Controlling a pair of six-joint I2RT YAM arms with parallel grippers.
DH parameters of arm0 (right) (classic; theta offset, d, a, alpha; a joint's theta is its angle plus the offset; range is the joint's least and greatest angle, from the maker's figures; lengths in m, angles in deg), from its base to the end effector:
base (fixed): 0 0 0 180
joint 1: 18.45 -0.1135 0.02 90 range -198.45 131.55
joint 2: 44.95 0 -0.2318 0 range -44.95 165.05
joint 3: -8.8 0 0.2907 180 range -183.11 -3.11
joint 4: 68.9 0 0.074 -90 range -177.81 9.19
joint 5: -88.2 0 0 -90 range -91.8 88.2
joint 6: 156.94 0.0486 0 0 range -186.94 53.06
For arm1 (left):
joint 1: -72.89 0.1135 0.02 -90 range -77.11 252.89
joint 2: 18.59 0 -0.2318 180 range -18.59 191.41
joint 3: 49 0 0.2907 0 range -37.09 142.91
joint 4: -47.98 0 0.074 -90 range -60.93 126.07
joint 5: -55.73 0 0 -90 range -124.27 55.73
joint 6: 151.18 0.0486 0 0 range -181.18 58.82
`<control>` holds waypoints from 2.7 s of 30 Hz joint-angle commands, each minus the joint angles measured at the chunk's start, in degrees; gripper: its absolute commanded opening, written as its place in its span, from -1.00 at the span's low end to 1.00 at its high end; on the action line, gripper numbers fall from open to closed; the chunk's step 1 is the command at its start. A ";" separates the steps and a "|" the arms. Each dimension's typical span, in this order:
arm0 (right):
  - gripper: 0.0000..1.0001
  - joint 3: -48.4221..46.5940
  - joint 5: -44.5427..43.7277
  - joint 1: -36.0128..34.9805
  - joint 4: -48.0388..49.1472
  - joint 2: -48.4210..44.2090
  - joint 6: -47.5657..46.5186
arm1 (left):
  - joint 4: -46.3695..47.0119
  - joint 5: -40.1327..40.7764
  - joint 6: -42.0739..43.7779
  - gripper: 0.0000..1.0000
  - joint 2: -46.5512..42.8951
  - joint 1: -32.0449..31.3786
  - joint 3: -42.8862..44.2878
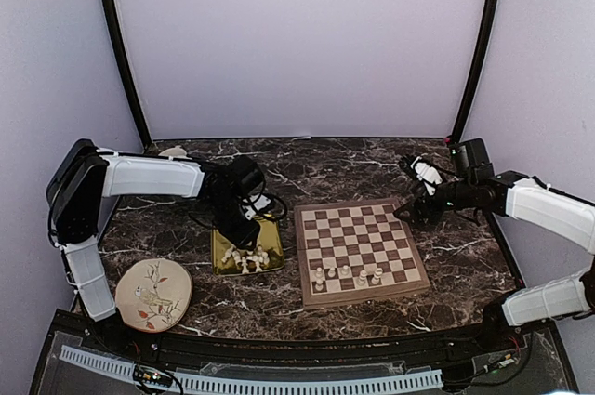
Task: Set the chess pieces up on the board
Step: Pick up the chess pile from the storage box, then pass from the left arm to the right
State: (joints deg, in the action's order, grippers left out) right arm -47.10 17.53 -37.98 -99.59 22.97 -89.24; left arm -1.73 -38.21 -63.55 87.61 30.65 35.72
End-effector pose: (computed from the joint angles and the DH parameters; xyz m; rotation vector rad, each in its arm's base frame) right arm 0.2823 0.1172 0.1865 -0.9751 2.0741 0.3649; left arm 0.2899 -0.2678 0.1137 0.9875 2.6751 -0.2700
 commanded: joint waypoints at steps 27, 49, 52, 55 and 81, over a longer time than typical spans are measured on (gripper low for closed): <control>0.62 -2.64 8.71 0.51 0.04 1.75 0.82 | -1.14 -4.14 9.14 -0.98 -6.77 -0.16 4.10; -0.01 -45.74 42.57 -10.71 -26.88 41.29 13.45 | 13.17 -10.13 12.38 -0.95 -13.08 -8.81 2.72; -0.02 -47.15 41.75 -13.44 -27.81 43.52 13.20 | 13.36 -10.10 12.43 -0.94 -12.59 -9.55 3.30; -0.06 -48.07 41.18 -15.26 -28.15 45.19 13.12 | 14.02 -10.45 12.03 -0.94 -12.53 -9.92 3.47; -0.31 -49.37 40.46 -18.71 -30.55 45.88 9.69 | 12.16 -7.55 12.22 -0.93 -14.73 -10.50 0.58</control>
State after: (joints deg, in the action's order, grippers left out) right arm -96.65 58.84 -56.73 -129.30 70.47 -77.74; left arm 12.41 -47.63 -51.94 75.69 20.49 37.73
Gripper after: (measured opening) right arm 0.350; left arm 0.098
